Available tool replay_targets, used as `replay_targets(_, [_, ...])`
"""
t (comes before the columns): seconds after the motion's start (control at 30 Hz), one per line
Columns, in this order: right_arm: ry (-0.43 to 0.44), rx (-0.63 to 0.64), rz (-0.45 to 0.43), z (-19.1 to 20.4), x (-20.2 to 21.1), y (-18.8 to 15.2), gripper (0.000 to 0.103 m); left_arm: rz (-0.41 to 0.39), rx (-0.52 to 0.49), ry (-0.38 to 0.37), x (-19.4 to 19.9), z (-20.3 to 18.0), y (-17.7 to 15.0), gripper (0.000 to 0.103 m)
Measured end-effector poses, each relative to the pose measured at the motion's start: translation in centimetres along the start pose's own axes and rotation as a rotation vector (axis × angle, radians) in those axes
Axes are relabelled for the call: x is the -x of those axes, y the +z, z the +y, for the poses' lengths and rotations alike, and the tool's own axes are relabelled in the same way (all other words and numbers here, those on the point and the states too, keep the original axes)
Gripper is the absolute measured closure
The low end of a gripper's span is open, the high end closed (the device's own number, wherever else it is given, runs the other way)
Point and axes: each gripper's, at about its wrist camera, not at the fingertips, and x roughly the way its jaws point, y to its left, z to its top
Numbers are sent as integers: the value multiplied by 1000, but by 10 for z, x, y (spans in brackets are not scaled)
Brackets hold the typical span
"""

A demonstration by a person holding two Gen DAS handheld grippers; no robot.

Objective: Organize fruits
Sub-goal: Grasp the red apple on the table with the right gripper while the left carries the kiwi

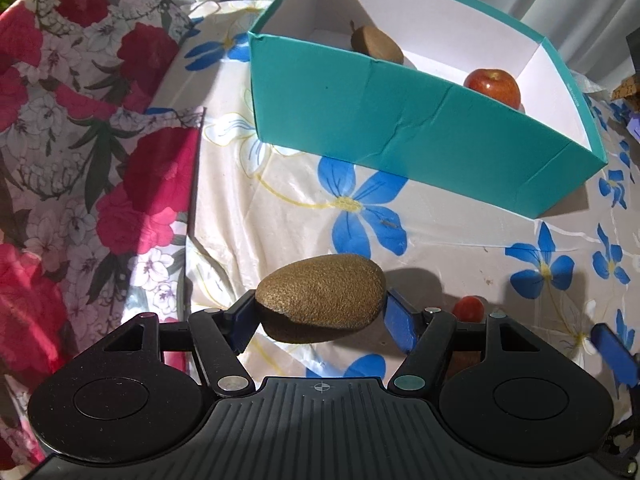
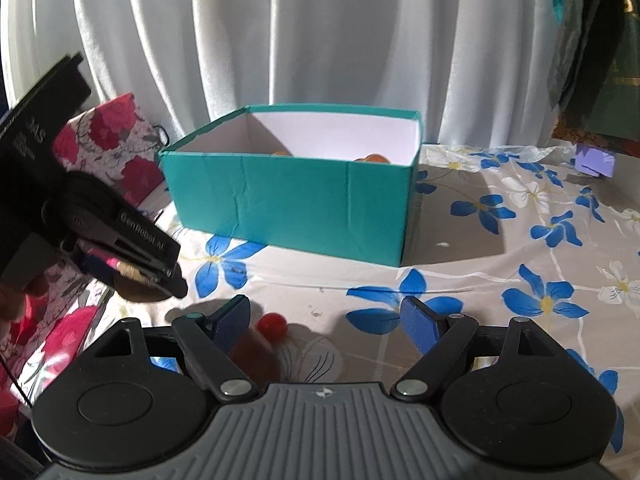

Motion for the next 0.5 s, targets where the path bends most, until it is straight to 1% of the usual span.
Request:
replay_targets(0.13, [53, 44, 55, 17, -11, -4, 20, -22, 8, -4, 6, 9, -1, 32])
replay_targets(0.27, [110, 58, 74, 26, -20, -2, 20, -31, 13, -7, 8, 14, -4, 32])
replay_targets(0.4, [138, 98, 127, 37, -31, -4, 20, -31, 24, -16, 8, 20, -6, 32])
replay_targets(0.5, [137, 106, 159, 39, -41, -9, 22, -30, 28, -15, 7, 22, -7, 32])
